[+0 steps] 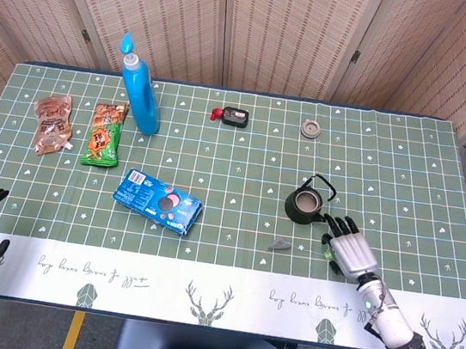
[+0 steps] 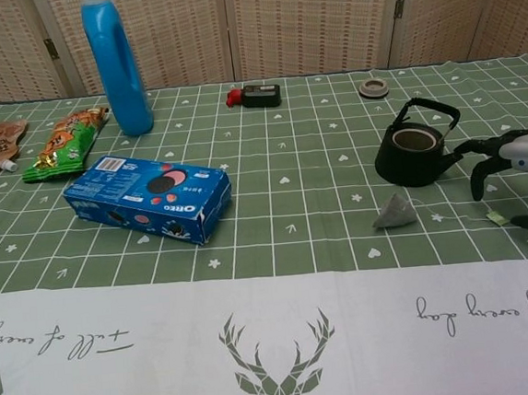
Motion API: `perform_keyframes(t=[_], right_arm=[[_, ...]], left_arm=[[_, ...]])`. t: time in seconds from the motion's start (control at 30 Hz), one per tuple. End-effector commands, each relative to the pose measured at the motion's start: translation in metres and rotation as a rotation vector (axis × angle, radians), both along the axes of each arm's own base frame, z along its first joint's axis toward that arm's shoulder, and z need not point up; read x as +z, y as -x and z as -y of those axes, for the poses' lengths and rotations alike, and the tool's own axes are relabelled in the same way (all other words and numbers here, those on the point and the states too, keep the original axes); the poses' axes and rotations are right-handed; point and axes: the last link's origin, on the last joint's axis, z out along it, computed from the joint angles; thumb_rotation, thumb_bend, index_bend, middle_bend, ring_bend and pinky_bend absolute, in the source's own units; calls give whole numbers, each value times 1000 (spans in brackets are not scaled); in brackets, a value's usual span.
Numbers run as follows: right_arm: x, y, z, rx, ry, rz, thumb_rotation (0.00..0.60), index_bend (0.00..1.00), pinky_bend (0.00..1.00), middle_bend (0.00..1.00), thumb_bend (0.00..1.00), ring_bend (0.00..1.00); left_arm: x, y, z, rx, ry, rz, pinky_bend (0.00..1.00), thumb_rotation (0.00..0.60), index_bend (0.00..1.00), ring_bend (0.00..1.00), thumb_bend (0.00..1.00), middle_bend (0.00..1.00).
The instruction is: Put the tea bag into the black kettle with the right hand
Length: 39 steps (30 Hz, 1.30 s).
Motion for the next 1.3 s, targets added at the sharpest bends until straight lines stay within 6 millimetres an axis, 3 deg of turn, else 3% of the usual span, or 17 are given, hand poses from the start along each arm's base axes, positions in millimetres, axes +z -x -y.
perform_keyframes(t=[0.03,0.7,1.3], right_arm=[[-4,0,-3,16,-1,9,600,327,0,0,400,0],[-6,20,-13,22,50,45,600,344,0,0,400,0],[-14,21,-8,31,58,61,600,378,0,0,399,0]], left_arm=[[1,0,0,0,-2,5,131,600,0,57,342,46],[1,0,2,1,0,3,131,600,0,57,342,46],[1,0,2,0,-11,-10,131,600,0,58,342,46]])
